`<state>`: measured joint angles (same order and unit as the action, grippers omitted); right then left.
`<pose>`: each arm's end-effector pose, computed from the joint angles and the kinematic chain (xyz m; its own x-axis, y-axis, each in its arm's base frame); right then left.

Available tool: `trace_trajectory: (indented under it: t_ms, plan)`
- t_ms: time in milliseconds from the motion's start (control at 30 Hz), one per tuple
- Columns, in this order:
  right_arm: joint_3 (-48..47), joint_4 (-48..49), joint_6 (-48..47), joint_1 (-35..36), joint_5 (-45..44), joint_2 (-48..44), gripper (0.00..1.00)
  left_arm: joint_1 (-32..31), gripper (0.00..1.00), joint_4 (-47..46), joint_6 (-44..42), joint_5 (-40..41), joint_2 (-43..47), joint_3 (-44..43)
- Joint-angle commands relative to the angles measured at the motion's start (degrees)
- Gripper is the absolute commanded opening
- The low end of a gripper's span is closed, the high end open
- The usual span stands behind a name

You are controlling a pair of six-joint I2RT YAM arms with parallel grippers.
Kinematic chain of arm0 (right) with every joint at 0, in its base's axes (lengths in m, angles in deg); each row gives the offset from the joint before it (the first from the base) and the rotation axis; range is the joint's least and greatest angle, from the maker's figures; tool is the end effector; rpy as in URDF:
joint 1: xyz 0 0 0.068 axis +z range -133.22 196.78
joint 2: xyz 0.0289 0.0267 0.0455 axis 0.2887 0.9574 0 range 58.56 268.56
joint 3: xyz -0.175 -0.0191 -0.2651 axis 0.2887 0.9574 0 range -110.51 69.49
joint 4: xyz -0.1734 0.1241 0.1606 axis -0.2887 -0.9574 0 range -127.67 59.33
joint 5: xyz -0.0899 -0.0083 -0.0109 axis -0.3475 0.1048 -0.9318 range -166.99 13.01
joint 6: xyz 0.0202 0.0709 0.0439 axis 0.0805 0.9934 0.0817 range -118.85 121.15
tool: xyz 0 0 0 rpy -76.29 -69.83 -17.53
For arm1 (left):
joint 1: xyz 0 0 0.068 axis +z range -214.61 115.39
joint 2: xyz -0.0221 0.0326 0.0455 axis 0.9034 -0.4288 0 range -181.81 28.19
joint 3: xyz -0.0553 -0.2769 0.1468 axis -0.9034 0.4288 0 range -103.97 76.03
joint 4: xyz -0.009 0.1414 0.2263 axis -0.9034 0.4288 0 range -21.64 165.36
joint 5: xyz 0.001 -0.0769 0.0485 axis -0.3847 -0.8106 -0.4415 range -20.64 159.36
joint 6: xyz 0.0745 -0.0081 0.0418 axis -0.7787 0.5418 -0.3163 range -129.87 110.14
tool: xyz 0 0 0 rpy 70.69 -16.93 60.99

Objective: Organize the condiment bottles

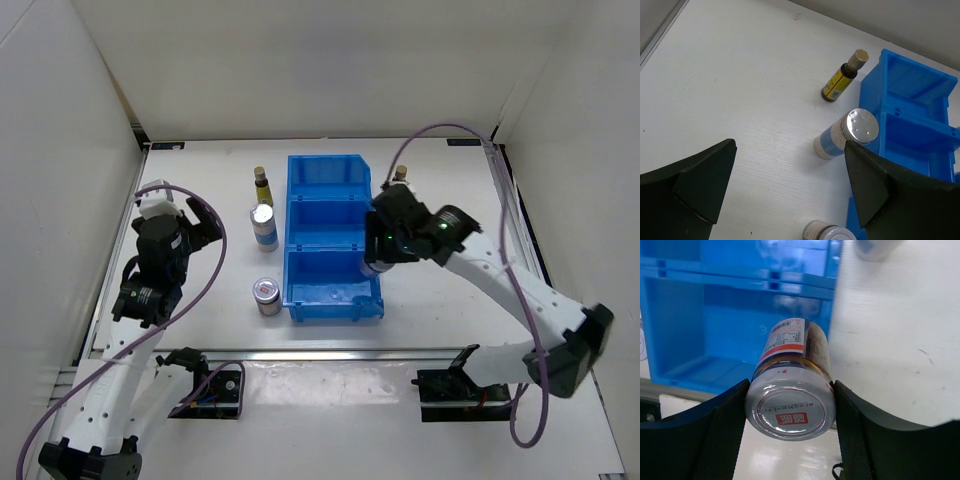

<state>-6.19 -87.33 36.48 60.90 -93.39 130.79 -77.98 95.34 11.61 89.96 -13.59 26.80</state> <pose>0.2013 0.1655 0.3669 -0.7851 0.0116 -0.6193 -0.1133 0.9803 0.1619 0.1674 -0.0124 0.3642 -0.2638 -0.2894 -0.9201 -0.2179 0.9472 -0.2354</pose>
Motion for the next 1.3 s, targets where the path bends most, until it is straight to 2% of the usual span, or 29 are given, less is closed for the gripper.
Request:
trace_trajectory:
  t_ms: [0, 200, 400, 433, 467, 500, 567, 600, 733, 833, 933, 1033, 1133, 1267]
  plan:
    - [-4.7, 3.0, -1.4, 4.2, -0.9, 6.7, 0.00, -0.2, 1.00, 0.2, 0.2, -0.4, -0.2, -0.5]
    - [-2.8, 8.5, -0.9, 4.8, 1.7, 16.6, 0.00, -0.2, 1.00, 0.2, 0.9, -1.4, -0.2, -0.5]
    - [0.5, 11.6, 0.3, 4.8, 1.7, 20.0, 0.00, -0.2, 1.00, 0.2, 4.2, -0.4, 2.2, 1.6]
    - [1.4, 12.3, 0.8, 4.8, 1.7, 20.0, 0.04, -0.2, 1.00, 0.2, 3.7, -0.4, 2.2, 1.6]
    - [1.4, 12.3, 0.8, 4.8, 1.7, 20.0, 0.11, -0.2, 1.00, 0.2, 3.0, -1.3, 2.2, 1.6]
    - [2.1, 12.9, 0.8, 4.8, 1.7, 20.5, 0.35, -0.2, 1.00, 0.2, 3.0, -2.0, 2.2, 1.6]
    - [2.1, 12.9, 0.8, 4.8, 2.3, 20.5, 0.55, -0.2, 0.97, 0.7, 3.6, -3.1, 2.2, 2.1]
    - [2.1, 12.9, 0.8, 4.8, 2.3, 20.5, 0.72, -0.2, 0.95, 1.3, 5.0, -3.1, 1.5, 2.1]
    - [0.1, 9.2, 1.9, 4.8, 1.4, 18.9, 1.00, -0.2, 0.94, 9.2, 10.6, -4.9, 0.1, 0.7]
    - [-3.4, 6.5, 1.9, 6.0, -2.4, 15.0, 1.00, -0.2, 0.93, 12.5, 13.0, -10.4, 1.9, 0.7]
    - [-6.0, 3.8, 1.4, 6.5, -5.6, 9.6, 1.00, -0.2, 0.88, 13.5, 13.0, -22.2, 3.2, 2.6]
    - [-6.0, 2.7, 0.9, 6.5, -9.9, 3.4, 1.00, -0.7, 0.88, 15.5, 13.0, -27.6, 1.7, 4.0]
    - [-5.4, 2.7, 0.4, 6.5, -12.0, -4.0, 1.00, -4.5, 0.86, 16.2, 13.8, -28.9, -1.5, 4.8]
    - [-4.2, 2.7, -0.2, 6.5, -12.0, -8.1, 1.00, -10.4, 0.89, 16.8, 14.8, -26.0, -10.5, 5.4]
